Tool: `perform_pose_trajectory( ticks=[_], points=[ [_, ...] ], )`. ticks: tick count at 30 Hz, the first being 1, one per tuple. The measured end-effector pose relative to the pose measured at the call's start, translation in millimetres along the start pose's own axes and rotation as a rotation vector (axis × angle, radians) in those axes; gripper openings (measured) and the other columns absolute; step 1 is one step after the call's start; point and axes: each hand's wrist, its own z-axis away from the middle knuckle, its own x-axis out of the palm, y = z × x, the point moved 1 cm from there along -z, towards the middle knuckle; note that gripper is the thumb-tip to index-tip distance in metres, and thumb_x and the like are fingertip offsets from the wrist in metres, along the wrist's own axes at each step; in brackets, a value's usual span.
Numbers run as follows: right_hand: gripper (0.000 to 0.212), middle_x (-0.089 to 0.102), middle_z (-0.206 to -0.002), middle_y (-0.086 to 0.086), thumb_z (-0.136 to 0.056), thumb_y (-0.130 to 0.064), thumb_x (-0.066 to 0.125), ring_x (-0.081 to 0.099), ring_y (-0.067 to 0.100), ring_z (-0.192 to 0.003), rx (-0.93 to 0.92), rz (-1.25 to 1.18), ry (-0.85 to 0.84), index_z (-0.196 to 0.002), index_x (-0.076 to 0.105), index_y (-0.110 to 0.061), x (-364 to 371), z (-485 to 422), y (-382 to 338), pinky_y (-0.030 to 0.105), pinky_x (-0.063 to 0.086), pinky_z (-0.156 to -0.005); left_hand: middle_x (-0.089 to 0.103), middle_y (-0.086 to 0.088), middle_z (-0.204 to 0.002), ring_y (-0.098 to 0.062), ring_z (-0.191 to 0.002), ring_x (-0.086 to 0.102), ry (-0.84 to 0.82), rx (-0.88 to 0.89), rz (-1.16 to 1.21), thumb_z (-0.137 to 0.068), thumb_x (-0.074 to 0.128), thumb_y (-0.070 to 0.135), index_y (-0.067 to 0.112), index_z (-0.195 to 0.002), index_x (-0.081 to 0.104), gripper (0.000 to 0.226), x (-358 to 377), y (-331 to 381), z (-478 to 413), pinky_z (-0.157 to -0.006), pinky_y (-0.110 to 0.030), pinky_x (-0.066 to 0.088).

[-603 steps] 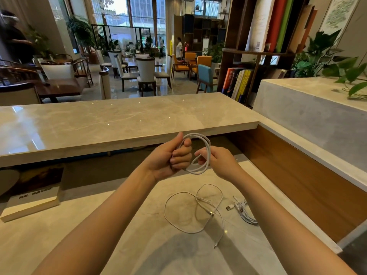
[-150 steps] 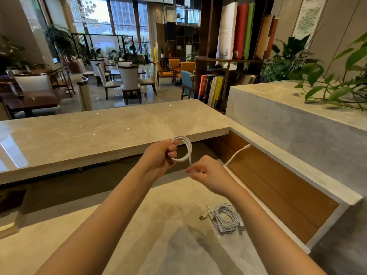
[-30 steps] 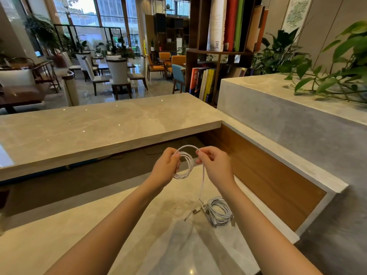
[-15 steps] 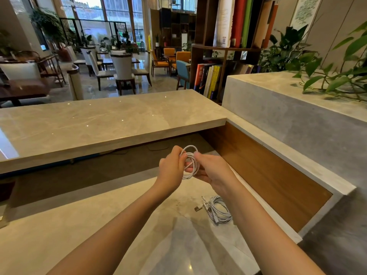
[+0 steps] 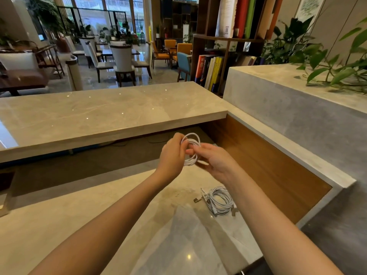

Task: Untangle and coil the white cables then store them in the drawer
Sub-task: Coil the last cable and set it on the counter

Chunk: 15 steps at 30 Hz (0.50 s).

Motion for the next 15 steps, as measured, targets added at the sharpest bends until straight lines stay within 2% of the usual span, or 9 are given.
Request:
perform_pose_trajectory(
  ticks=[2,4,7,10,13,15],
  points=[
    [0.021,0.065,-0.084,0.002,-0.092,-0.023,0.057,0.058,0.014,-0.085,-0.091,0.248,0.060,-0.101,0.071,-0.009,-7.2,1.2,-4.8,0.030,0.048,-0.084,0.058,-0.003,-0.081,-0.018,-0.067,0.053,0.013,0.020,0.006,-0.099,0.036,0.025,0.014,-0.092,0.048,0.018,1.4,7.0,1.1,-0.059,-0.033,0.042],
    [0.023,0.062,-0.083,0.002,-0.091,-0.026,0.058,0.057,0.013,-0.082,-0.131,0.355,0.066,-0.101,0.071,-0.010,-15.0,2.3,-8.7,0.028,0.050,-0.080,0.057,-0.002,-0.079,-0.016,-0.065,0.050,0.017,0.017,0.018,-0.100,0.035,0.025,0.015,-0.094,0.046,0.017,4.0,11.4,1.2,-0.057,-0.030,0.037],
    [0.018,0.065,-0.083,0.009,-0.090,-0.024,0.061,0.062,0.017,-0.080,-0.125,0.396,0.040,-0.090,0.072,-0.010,-22.9,4.9,-13.6,0.023,0.055,-0.072,0.058,-0.002,-0.082,-0.014,-0.065,0.051,-0.007,-0.015,0.055,-0.100,0.034,0.025,0.011,-0.099,0.047,0.019,9.8,16.1,0.7,-0.060,-0.033,0.040],
    [0.016,0.070,-0.093,0.017,-0.089,-0.016,0.061,0.068,0.022,-0.085,-0.141,0.441,0.073,-0.092,0.072,-0.005,-29.4,4.6,-14.9,0.025,0.058,-0.073,0.054,0.004,-0.079,-0.011,-0.065,0.050,-0.023,-0.020,0.048,-0.100,0.034,0.026,0.015,-0.096,0.044,0.015,18.3,20.0,3.0,-0.059,-0.030,0.040],
    [0.016,0.071,-0.091,0.013,-0.087,-0.008,0.062,0.069,0.020,-0.081,-0.137,0.373,0.108,-0.101,0.070,-0.008,-29.5,6.0,-13.4,0.028,0.058,-0.074,0.052,0.008,-0.078,-0.015,-0.070,0.054,-0.034,-0.033,0.044,-0.100,0.033,0.027,0.018,-0.093,0.043,0.014,27.4,20.6,6.1,-0.061,-0.033,0.044],
    [0.016,0.071,-0.086,0.008,-0.088,-0.008,0.061,0.068,0.014,-0.075,-0.064,0.269,0.149,-0.102,0.069,-0.011,-29.1,7.2,-13.4,0.028,0.056,-0.072,0.055,0.003,-0.081,-0.017,-0.072,0.055,-0.049,-0.009,0.037,-0.100,0.034,0.027,0.018,-0.093,0.044,0.015,30.7,20.0,5.6,-0.062,-0.034,0.044]
  ],
)
